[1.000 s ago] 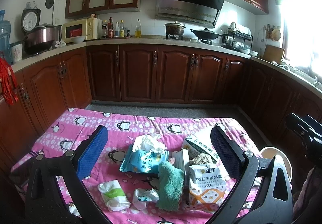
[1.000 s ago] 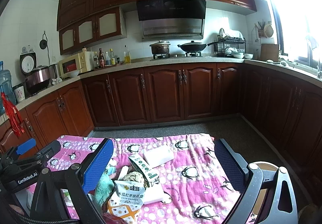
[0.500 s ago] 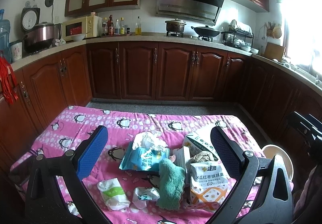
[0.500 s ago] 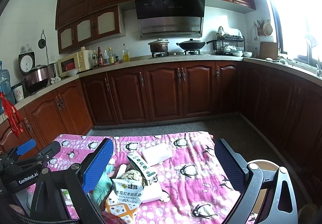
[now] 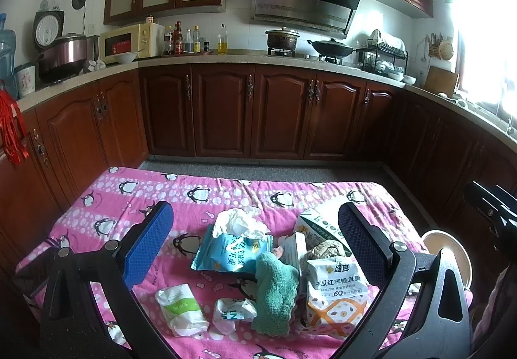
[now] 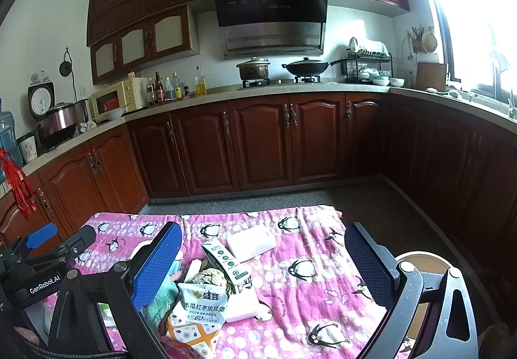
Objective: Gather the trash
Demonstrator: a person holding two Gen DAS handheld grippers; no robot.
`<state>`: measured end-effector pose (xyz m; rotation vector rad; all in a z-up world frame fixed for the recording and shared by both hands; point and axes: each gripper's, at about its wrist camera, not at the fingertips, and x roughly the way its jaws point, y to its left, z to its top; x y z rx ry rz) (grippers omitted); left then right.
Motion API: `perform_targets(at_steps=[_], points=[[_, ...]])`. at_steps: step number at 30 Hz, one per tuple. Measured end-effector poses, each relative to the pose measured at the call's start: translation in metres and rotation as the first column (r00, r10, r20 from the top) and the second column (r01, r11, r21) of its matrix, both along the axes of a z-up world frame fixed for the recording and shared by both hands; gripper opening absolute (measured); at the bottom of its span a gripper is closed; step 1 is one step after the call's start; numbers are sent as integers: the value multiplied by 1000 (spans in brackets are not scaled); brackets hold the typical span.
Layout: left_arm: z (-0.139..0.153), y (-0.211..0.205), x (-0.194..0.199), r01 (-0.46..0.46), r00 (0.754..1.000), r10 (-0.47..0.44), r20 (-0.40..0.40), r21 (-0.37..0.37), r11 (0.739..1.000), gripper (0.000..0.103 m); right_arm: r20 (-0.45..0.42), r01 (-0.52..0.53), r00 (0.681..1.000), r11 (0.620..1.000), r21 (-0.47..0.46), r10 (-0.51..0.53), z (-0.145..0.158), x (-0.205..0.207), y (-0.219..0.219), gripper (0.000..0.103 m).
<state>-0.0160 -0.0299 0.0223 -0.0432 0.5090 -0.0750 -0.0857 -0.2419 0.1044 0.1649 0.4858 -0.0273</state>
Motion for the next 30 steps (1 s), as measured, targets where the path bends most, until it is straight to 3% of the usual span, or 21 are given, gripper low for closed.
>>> perform_targets(at_steps=[15,21,24,30], points=[[-4,2,2,-4,1000,3,-19,-4,1000,102,-27,-12,1000,1000,-2,12,-7,5,0,100],[-12,19,4,16,997,-16,-76,4,1000,102,-85,-68,994,998,-17,66,-18,12,3,102],[-18,31,5,31,993,-29,-117,13,999,102,-158,-131,979,991,19,132,-32,21,4,102],[-41,59,7,97,965,-99,-243,-19,995,102,-305,-222,915,962,162,263,-76,35,11,102]])
